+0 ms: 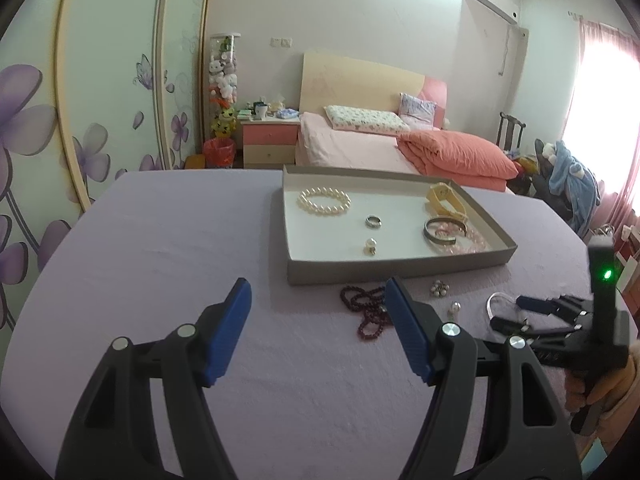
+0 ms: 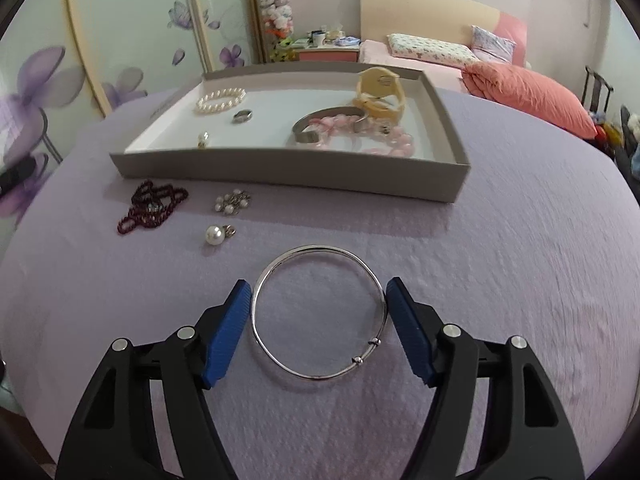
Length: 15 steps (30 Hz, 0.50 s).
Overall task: Organize jewelry
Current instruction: 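Grasp the dark red bead necklace with the left tool while the right tool holds the bangle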
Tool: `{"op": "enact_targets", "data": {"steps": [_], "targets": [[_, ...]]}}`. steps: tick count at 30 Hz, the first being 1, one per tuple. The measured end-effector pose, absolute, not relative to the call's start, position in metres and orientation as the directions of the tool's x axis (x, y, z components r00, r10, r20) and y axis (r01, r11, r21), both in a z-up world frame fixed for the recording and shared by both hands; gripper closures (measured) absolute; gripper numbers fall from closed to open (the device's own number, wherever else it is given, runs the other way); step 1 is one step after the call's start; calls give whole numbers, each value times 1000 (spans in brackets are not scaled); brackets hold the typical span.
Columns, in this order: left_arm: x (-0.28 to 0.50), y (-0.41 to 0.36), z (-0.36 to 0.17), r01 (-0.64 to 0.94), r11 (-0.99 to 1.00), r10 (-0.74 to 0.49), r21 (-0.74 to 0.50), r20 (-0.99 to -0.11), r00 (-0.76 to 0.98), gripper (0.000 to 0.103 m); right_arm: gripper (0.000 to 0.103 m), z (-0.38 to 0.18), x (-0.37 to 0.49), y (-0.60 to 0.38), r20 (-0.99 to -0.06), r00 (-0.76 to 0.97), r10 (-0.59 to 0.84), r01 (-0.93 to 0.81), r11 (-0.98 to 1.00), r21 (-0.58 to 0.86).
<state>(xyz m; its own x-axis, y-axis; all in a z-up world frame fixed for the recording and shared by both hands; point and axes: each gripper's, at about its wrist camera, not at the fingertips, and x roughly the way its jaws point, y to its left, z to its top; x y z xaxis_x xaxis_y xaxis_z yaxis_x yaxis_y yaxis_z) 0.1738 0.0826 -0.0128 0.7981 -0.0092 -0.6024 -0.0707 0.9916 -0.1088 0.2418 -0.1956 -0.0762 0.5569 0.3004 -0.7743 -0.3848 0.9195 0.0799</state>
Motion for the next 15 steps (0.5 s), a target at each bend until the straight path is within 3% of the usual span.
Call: {"op": "enact_targets", "data": {"steps": [15], "targets": [[205, 46, -49, 1, 995, -71, -101, -692, 719, 30, 34, -33, 248, -238, -663, 653, 366, -325, 926, 192]]}}
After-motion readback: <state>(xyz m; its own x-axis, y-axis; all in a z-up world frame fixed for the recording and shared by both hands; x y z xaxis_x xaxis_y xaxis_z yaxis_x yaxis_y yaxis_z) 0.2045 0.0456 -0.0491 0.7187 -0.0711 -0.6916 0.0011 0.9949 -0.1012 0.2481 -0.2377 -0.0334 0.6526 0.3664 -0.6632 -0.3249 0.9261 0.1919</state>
